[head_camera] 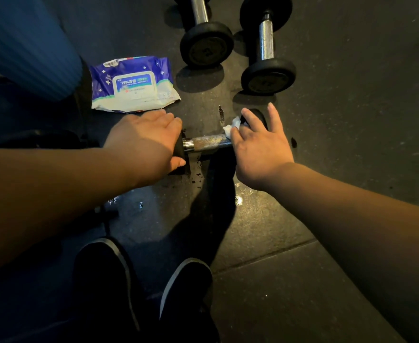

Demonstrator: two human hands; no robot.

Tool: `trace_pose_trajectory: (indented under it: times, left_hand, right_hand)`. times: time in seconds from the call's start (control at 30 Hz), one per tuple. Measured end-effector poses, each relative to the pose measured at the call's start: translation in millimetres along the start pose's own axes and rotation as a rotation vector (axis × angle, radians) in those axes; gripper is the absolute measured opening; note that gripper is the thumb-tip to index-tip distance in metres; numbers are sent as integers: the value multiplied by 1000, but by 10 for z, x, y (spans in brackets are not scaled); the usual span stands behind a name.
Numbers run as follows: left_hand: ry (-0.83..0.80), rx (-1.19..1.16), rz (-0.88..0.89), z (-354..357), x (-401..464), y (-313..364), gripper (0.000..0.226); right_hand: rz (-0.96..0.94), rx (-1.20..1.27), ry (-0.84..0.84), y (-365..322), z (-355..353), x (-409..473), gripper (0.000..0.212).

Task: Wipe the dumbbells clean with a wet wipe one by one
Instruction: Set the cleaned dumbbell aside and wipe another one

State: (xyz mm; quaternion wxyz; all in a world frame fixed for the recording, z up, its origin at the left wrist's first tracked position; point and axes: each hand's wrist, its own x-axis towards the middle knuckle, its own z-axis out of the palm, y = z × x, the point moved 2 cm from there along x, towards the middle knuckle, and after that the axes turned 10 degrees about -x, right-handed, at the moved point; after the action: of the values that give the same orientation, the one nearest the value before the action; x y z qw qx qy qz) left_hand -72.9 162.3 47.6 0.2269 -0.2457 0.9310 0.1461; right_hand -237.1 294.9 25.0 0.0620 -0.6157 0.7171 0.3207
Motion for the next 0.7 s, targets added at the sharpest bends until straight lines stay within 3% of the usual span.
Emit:
trace_pose_trajectory:
  times: [0.2, 0.43, 0.57, 0.7]
  left_hand:
    - [-92, -78, -71, 14, 111, -9, 94]
    - [-91, -105, -103, 38, 73, 61, 93]
    - [-26, -58, -75, 98, -54, 110, 90]
    - [123, 29, 71, 235, -325, 161, 73]
  right_hand:
    - [10, 15, -7, 2, -22, 70, 69]
    - [16, 19, 30, -14, 10, 24, 70]
    - [-59, -30, 31, 90, 32, -29, 67]
    - [-67, 12, -1, 49, 53, -46, 63]
